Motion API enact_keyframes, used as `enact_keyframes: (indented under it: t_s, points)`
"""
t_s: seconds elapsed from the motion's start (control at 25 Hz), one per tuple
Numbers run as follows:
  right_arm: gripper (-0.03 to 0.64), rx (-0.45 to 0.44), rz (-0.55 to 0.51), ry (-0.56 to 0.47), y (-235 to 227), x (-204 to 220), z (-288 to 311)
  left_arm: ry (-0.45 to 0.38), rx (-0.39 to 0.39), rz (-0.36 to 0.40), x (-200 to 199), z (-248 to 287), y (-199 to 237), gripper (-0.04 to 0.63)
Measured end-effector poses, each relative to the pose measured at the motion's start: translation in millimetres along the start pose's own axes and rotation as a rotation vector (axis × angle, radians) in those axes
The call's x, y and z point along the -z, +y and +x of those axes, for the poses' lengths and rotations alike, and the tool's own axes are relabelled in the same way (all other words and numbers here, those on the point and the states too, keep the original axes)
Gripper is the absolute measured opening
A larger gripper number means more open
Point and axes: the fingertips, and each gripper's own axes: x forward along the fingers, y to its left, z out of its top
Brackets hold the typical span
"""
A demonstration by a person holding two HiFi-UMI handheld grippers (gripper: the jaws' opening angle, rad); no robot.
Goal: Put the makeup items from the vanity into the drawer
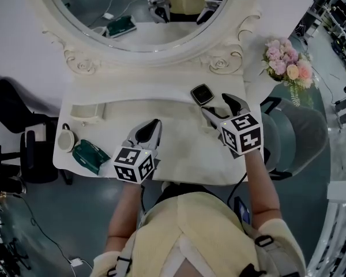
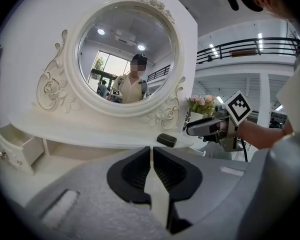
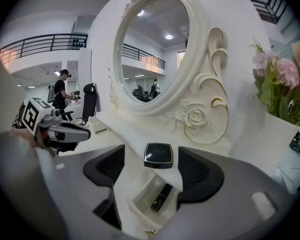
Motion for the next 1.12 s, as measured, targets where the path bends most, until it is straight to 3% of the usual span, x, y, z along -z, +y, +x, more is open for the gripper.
enact_keyframes:
  t_s: [0.52, 1.12]
  points:
    - [0.35, 0.063, 0.042, 0.085, -9.1, 21.7, 55.1, 0.003, -0.016, -0.024, 5.0, -0.6, 7.6, 0.009]
    - [0.328, 0.108, 0.083, 0.134, -17.0, 35.5, 76.8, 0.02, -0.02, -0.032, 13.2, -6.4, 11.2, 0.009]
